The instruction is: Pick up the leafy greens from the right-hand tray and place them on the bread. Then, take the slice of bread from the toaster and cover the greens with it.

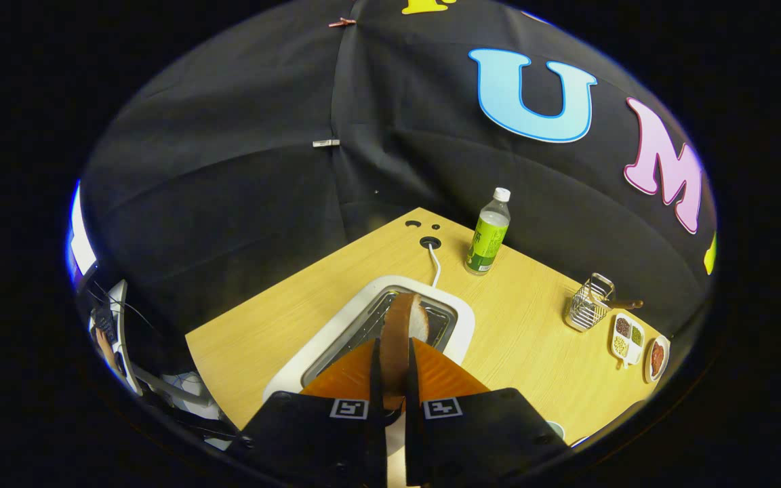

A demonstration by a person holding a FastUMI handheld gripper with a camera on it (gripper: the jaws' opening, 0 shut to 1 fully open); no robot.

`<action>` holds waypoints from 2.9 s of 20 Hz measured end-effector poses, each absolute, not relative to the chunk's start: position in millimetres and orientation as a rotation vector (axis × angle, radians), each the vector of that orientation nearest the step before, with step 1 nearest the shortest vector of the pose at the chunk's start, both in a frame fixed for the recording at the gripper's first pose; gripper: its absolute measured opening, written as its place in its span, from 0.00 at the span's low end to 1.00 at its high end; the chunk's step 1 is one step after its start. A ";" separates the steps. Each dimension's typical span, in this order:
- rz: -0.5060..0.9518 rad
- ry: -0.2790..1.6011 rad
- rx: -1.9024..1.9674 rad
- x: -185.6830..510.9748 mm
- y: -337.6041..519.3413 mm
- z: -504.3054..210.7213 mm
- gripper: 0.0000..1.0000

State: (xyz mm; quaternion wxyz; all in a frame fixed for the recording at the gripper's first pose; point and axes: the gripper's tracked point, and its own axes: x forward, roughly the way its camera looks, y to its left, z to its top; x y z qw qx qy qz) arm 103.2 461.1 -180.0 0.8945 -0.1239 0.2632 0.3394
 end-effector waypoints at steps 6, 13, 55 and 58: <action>0.696 0.494 -0.134 108.7 446.6 -124.8 0.15; 0.611 0.463 -0.071 126.6 377.7 -99.7 0.15; 0.202 0.775 0.028 71.4 123.0 -288.6 1.00; 0.196 0.707 0.013 69.9 115.1 -261.5 0.99</action>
